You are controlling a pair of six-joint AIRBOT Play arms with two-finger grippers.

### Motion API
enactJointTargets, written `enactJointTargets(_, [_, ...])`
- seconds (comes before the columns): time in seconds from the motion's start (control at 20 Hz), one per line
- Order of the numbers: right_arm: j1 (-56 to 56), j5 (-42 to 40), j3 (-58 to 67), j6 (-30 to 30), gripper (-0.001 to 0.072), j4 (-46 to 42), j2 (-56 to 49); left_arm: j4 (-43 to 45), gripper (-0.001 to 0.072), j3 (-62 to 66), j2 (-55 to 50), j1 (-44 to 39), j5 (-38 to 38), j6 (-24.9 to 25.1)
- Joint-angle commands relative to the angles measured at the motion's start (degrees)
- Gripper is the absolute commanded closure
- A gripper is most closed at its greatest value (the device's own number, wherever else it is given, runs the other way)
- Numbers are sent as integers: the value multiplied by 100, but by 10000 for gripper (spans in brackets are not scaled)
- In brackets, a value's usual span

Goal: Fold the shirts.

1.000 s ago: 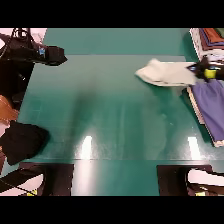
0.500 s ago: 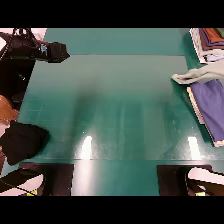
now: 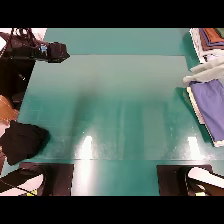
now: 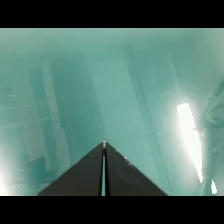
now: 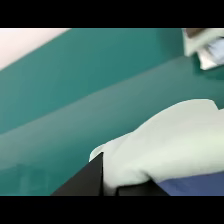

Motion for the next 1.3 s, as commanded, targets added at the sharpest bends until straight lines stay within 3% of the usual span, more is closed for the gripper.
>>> enactJointTargets(0.0, [-417, 199, -664, 70, 696, -1043, 614, 4, 684, 0, 2, -2, -22, 42])
enactJointTargets(0.2, [-1086, 319, -1873, 70, 695, -1958, 1266, 4, 684, 0, 4, -2, -26, 61])
enactJointTargets(0.5, [-1996, 435, -3088, 70, 681, -2618, 1775, 4, 684, 0, 4, -2, -109, 190])
enactJointTargets(0.55, [-2092, 448, -3191, 70, 538, -2605, 1792, 4, 684, 0, 2, -2, -109, 190])
enactJointTargets(0.6, [-2127, 450, -3211, 70, 305, -2599, 1775, 4, 684, 0, 4, -2, -107, 190])
enactJointTargets(0.65, [-2116, 450, -3169, 70, 207, -2559, 1755, 4, 684, 0, 4, -2, -109, 192])
enactJointTargets(0.8, [-1668, 422, -2892, 68, 202, -1952, 1742, 2, 684, 0, 2, -2, -94, 190])
enactJointTargets(1.0, [72, 376, -2557, 70, 203, -750, 1740, 0, 684, 0, 4, -2, -120, 186])
enactJointTargets(1.25, [2824, -149, -2494, 70, 204, -647, 1679, 0, 684, 2, 4, -2, 76, 186])
